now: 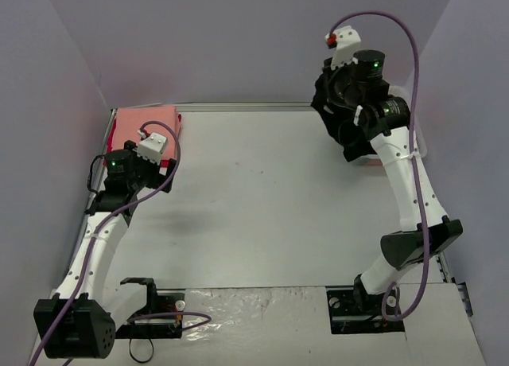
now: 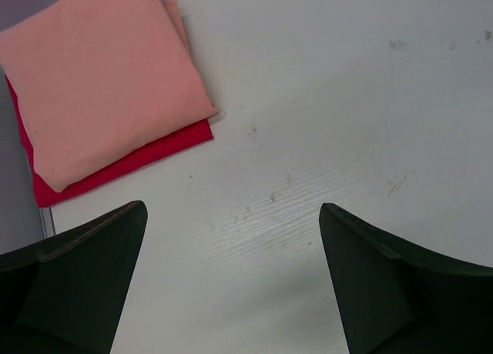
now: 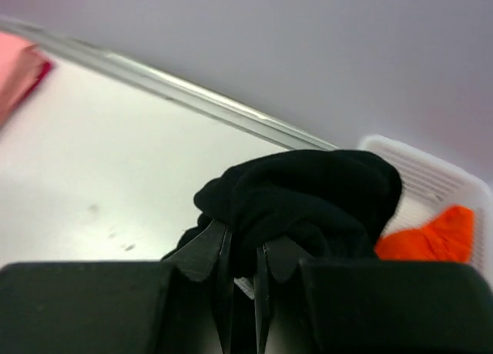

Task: Fold and stack the t-shirts
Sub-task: Move the tshirt to the center of the board

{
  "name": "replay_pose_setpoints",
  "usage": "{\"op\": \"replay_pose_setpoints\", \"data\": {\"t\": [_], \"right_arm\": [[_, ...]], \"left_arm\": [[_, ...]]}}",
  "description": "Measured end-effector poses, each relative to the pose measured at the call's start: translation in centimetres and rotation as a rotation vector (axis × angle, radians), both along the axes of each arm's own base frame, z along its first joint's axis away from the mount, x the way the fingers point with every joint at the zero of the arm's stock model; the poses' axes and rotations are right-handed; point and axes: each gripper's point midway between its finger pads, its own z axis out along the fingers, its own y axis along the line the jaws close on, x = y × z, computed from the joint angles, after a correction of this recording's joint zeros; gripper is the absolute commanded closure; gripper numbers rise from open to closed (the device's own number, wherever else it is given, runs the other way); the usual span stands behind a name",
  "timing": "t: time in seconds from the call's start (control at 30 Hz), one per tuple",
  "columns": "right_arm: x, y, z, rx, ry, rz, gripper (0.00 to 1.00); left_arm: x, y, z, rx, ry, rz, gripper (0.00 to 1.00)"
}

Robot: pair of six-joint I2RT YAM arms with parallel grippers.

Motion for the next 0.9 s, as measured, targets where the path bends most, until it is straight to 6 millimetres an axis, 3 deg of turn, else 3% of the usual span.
{"op": "replay_pose_setpoints", "data": {"t": [0.2, 0.33, 0.4, 0.57, 0.7, 0.8, 0.9], "right_arm": [[-6.1, 11.2, 0.6, -0.021, 0.036, 0.375, 1.00], [-10.0, 15.3, 0.3, -0.040, 0.070, 0.562, 1.00], [-10.8, 15.7, 0.4, -0.054, 0.070, 0.599, 1.00], [-10.5, 14.5, -0.7, -0.116, 0.076, 0.577, 1.00], [-9.9, 13.8, -4.9, -0.174, 0.149, 0.555, 1.00], [-9.5, 13.7, -8.4, -0.211, 0.227, 0.548, 1.00], [-8.7, 13.5, -10.7, -0.231, 0.272, 0.532, 1.00]], "left_arm": [[0.0, 1.0, 0.4, -0.001, -0.014, 0.029, 0.06], [0.0, 1.2, 0.5, 0.000, -0.016, 0.036, 0.06], [0.0, 1.2, 0.5, 0.000, -0.016, 0.036, 0.06], [0.0, 1.2, 0.5, 0.000, -0.016, 0.036, 0.06], [0.0, 1.1, 0.5, -0.003, -0.016, 0.030, 0.00], [0.0, 0.8, 0.5, -0.011, -0.015, 0.014, 0.09], [-0.2, 0.4, 0.4, -0.020, -0.011, -0.009, 0.10]]}}
